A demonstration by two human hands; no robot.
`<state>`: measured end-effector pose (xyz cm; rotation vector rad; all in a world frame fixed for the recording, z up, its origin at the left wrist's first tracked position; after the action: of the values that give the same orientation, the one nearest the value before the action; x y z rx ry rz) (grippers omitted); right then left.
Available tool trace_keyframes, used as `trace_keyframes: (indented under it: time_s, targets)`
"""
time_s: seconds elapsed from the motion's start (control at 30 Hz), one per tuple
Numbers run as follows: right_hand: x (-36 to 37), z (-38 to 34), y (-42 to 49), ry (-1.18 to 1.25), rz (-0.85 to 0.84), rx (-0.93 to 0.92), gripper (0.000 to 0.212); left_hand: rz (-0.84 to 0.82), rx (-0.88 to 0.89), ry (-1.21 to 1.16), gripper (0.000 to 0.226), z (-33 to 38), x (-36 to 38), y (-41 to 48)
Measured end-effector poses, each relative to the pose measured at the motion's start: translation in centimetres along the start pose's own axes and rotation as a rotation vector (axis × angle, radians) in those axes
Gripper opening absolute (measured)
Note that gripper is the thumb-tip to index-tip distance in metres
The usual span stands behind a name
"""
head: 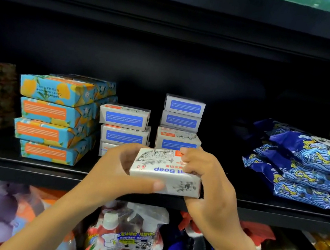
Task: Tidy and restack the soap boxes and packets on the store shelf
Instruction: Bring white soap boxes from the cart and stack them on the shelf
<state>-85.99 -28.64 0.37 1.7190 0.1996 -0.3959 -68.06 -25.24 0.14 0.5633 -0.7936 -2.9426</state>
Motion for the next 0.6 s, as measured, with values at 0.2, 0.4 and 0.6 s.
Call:
trace_keyframes:
  time_s: [0.2, 0.4, 0.6]
  targets:
    - [-0.3, 0.6, 0.7, -0.069, -0.261, 0.184, 0.084, 0.170, 0.169, 0.071, 0.069, -0.5, -1.0, -0.1]
    - [0.8, 0.5, 2.1, 0.027, -0.140, 0.168, 0.069, 0.263, 0.260, 0.191, 0.069, -0.6, -1.7, -0.6]
    - [2.7, 0.9, 5.9, 0.044, 0.059, 0.236, 0.066, 0.409, 0.160, 0.773, 0.039, -3.1, -3.1, -2.0]
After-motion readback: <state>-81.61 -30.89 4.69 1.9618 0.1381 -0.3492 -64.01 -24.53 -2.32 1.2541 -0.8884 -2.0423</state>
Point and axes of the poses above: each hand's wrist, its own y-axis towards the middle knuckle, its own x-axis out of the palm, z = x × y, the point moved 2 cm from there along y, towards the middle knuckle, and after that the axes turned 8 degrees about y, right-handed, at the moved point
